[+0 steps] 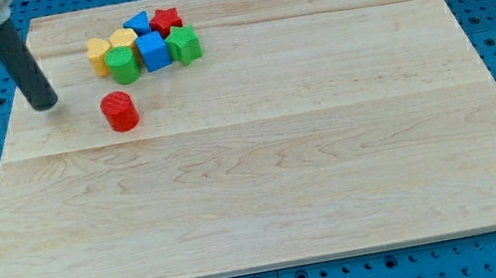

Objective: Push the red circle closer to the yellow hexagon

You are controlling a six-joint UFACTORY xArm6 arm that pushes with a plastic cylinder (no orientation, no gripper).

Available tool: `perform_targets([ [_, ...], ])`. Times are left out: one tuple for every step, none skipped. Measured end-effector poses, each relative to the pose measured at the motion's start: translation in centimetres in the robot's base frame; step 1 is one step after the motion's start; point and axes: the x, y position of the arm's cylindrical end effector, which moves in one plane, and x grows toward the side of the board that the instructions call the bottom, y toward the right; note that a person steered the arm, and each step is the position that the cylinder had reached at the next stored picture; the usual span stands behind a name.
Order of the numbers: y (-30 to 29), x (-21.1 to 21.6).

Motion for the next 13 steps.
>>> perform_targets([
  [0.0, 3.1],
  [0.4, 6.6],
  [3.9, 7.6],
  [6.5, 7.8],
  [10.1, 7.8],
  [11.7, 5.9],
  [11.2, 4.1],
  [8.6, 3.7],
  [6.9, 2.1],
  [6.1, 0.6],
  [6.2, 0.5],
  [6.8, 0.5],
  [7.7, 0.4],
])
